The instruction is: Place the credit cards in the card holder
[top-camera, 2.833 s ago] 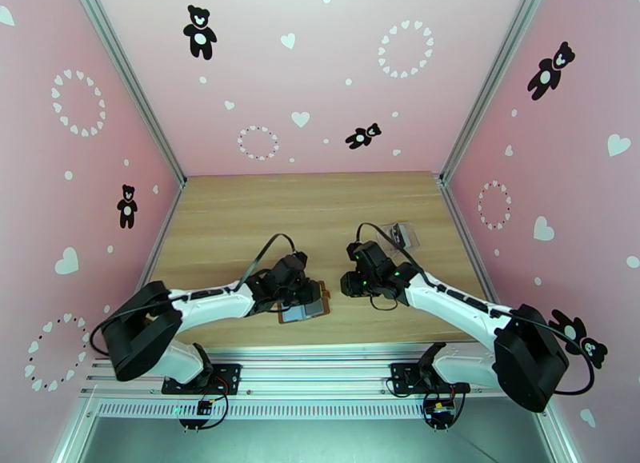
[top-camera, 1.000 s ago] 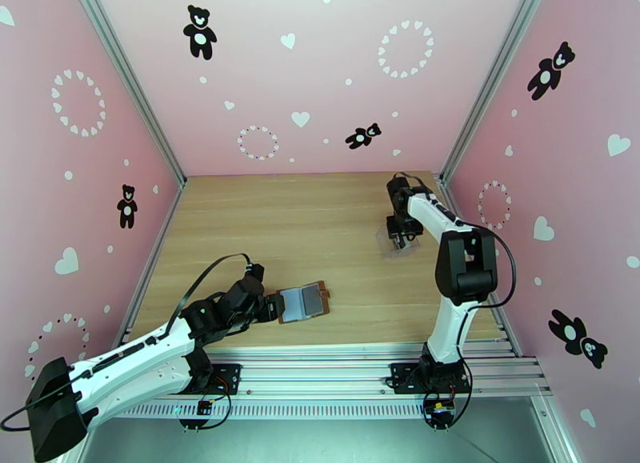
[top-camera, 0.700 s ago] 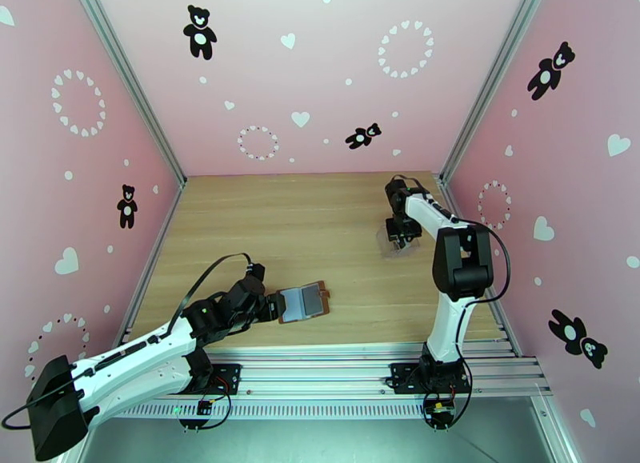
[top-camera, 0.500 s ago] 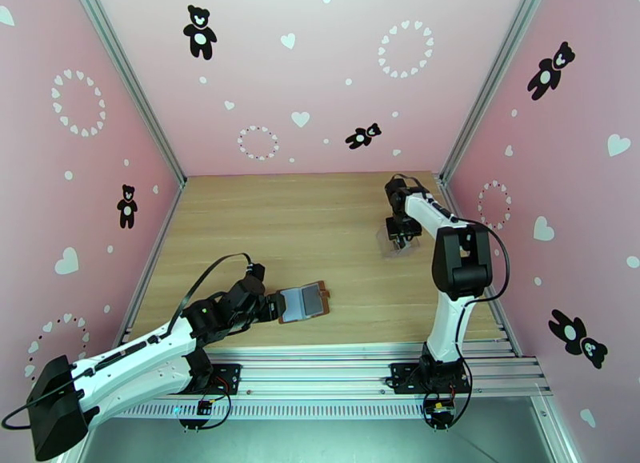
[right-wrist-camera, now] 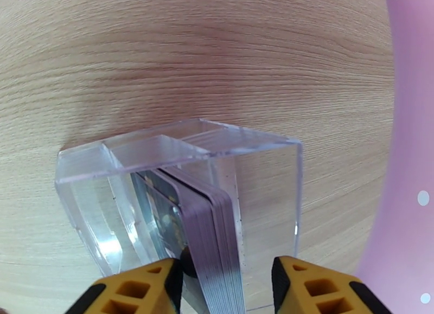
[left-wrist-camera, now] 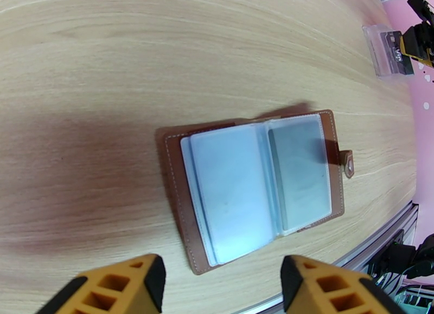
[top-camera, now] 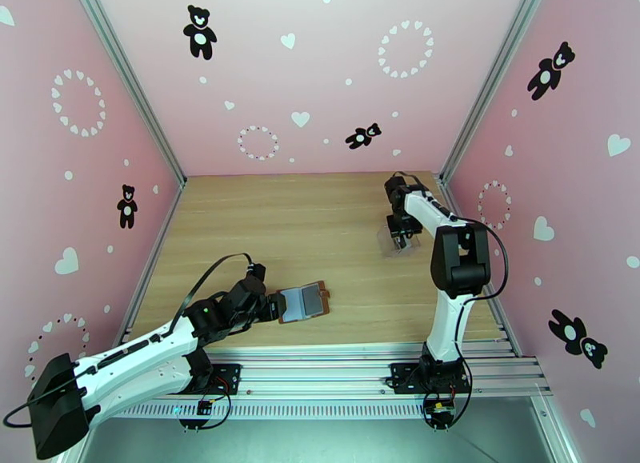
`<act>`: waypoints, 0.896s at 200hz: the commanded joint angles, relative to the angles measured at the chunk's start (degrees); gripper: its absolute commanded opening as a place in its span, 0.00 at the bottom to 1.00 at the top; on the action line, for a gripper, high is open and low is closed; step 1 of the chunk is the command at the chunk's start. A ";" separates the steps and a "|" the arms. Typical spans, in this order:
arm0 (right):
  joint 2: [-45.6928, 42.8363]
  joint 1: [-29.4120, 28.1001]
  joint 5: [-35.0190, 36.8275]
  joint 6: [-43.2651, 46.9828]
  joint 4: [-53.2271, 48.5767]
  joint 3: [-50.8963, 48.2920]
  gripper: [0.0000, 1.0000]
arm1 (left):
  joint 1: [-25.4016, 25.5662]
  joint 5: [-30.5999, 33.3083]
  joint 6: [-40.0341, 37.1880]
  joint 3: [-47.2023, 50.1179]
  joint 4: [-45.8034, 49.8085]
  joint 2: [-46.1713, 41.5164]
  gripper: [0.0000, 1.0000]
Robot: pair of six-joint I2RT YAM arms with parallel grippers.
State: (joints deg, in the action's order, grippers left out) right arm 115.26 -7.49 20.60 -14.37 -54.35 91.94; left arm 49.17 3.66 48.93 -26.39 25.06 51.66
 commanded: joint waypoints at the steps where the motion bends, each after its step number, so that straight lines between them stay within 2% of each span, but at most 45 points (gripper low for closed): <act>1: -0.95 0.15 3.17 -0.74 -1.81 1.38 0.49 | -0.65 -0.48 0.38 0.51 -0.30 0.29 0.61; 44: -2.06 0.19 4.84 -0.83 -2.17 1.22 0.45 | -0.65 -0.41 0.42 0.55 -0.66 1.09 0.61; 72: -2.13 0.15 5.41 -0.91 -2.28 1.22 0.39 | -0.65 -0.32 0.43 0.50 -0.38 0.80 0.61; 150: -2.51 0.18 4.46 -0.83 -2.09 0.92 0.07 | -0.74 -0.32 0.13 0.29 -0.11 0.86 0.61; 179: -2.39 0.14 2.15 -0.75 -1.64 0.54 0.04 | -0.79 -0.33 0.11 0.21 -0.24 1.05 0.61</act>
State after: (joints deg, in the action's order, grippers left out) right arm 114.96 -7.49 24.34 -14.94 -55.22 91.92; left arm 48.88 3.66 49.10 -26.39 24.91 52.40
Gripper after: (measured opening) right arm 0.066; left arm 0.614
